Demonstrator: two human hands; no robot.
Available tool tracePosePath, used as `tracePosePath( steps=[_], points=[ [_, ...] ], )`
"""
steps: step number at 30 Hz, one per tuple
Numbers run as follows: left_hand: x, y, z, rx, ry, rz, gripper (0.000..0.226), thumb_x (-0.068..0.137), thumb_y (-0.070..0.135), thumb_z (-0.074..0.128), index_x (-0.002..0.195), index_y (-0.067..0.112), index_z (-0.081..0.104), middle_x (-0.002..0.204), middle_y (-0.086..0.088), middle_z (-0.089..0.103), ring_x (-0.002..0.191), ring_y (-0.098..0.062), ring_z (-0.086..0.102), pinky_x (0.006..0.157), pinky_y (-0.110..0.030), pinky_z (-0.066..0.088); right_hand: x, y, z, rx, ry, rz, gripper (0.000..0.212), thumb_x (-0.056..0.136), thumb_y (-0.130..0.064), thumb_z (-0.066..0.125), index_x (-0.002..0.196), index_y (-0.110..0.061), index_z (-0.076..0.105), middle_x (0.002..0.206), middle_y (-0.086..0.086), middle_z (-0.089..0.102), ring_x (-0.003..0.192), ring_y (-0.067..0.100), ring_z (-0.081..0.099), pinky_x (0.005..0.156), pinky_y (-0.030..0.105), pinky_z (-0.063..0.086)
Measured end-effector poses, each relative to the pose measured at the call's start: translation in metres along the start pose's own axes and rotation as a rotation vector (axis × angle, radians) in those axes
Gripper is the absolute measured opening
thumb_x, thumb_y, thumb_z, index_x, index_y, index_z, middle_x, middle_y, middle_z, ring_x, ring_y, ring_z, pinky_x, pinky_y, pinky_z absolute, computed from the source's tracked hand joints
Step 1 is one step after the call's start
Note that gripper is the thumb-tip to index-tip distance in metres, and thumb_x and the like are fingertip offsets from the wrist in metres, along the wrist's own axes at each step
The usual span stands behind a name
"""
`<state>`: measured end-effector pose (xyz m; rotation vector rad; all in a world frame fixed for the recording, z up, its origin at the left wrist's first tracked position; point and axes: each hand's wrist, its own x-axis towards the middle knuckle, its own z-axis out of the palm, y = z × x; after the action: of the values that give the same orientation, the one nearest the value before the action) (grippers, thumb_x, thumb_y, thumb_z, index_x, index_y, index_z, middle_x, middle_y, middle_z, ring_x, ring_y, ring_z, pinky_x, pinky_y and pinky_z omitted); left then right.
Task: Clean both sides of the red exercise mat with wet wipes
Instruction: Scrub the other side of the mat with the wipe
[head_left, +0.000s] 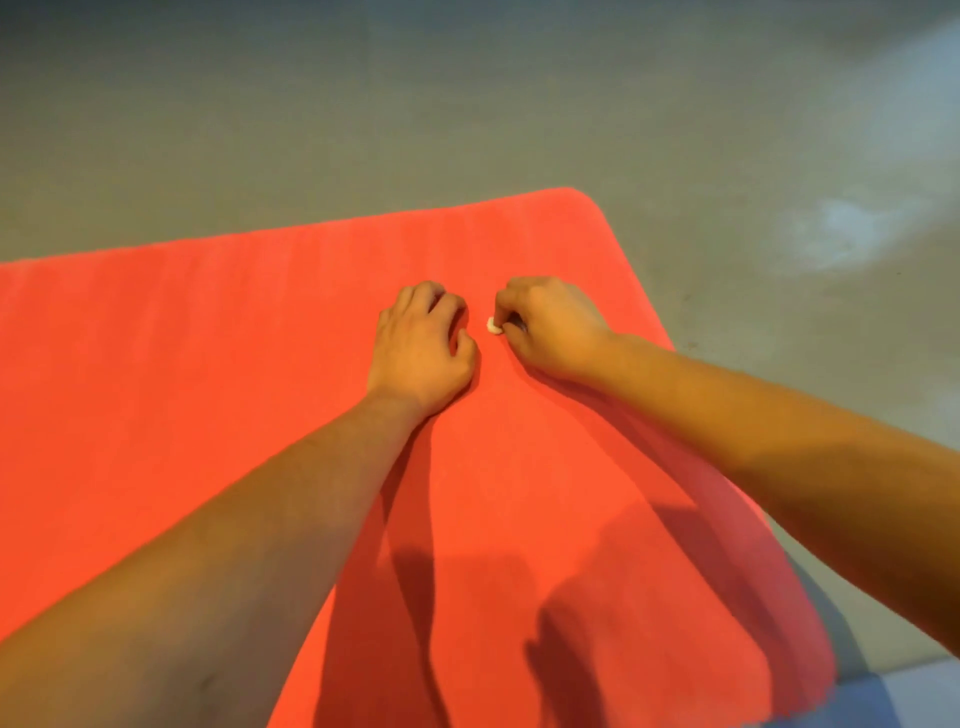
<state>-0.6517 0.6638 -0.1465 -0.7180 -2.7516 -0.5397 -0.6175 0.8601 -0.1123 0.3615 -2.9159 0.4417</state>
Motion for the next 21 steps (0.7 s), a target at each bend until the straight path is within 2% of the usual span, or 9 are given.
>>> tracePosePath(
  steps=[4, 9, 12, 16, 21],
  points=[
    [-0.002, -0.001, 0.001, -0.006, 0.024, 0.011, 0.031, 0.080, 0.036, 0.055, 0.107, 0.024, 0.066, 0.113, 0.000, 0.056, 0.107, -0.026, 0.052, 0.083, -0.044, 0.046, -0.026, -0.006, -0.005, -0.001, -0.037, -0.069, 0.014, 0.082, -0.021, 0.057, 0.088, -0.022, 0.069, 0.090, -0.003, 0.066, 0.084, 0.025, 0.064, 0.063, 0.036, 0.049],
    [0.000, -0.003, 0.004, 0.001, 0.022, 0.023, 0.032, 0.081, 0.035, 0.056, 0.108, 0.024, 0.068, 0.109, -0.001, 0.055, 0.101, -0.027, 0.052, 0.079, -0.044, 0.047, 0.034, 0.005, 0.003, -0.039, -0.037, 0.096, 0.013, 0.083, -0.017, 0.061, 0.088, -0.021, 0.072, 0.096, 0.003, 0.070, 0.089, 0.033, 0.066, 0.063, 0.032, 0.041],
    [0.002, -0.004, 0.002, 0.027, 0.004, 0.033, 0.031, 0.083, 0.038, 0.055, 0.106, 0.024, 0.069, 0.107, 0.000, 0.058, 0.096, -0.026, 0.053, 0.078, -0.044, 0.048, 0.038, 0.000, 0.004, -0.086, -0.050, 0.133, 0.017, 0.082, -0.016, 0.058, 0.092, -0.021, 0.072, 0.102, 0.004, 0.071, 0.093, 0.034, 0.066, 0.067, 0.034, 0.045],
    [0.000, 0.002, -0.002, 0.067, -0.021, 0.052, 0.029, 0.084, 0.037, 0.051, 0.100, 0.020, 0.068, 0.105, -0.004, 0.060, 0.096, -0.030, 0.054, 0.076, -0.045, 0.049, -0.011, -0.021, -0.004, -0.093, -0.044, 0.040, 0.016, 0.085, -0.017, 0.056, 0.092, -0.021, 0.070, 0.098, 0.003, 0.069, 0.092, 0.032, 0.066, 0.067, 0.036, 0.046],
    [-0.008, 0.014, -0.012, 0.110, -0.112, 0.000, 0.029, 0.092, 0.032, 0.050, 0.109, 0.020, 0.071, 0.111, -0.006, 0.060, 0.108, -0.030, 0.054, 0.079, -0.043, 0.052, -0.108, -0.046, -0.017, -0.053, -0.062, -0.132, 0.006, 0.087, -0.020, 0.059, 0.090, -0.023, 0.063, 0.090, -0.002, 0.061, 0.087, 0.024, 0.060, 0.062, 0.036, 0.045]
  ],
)
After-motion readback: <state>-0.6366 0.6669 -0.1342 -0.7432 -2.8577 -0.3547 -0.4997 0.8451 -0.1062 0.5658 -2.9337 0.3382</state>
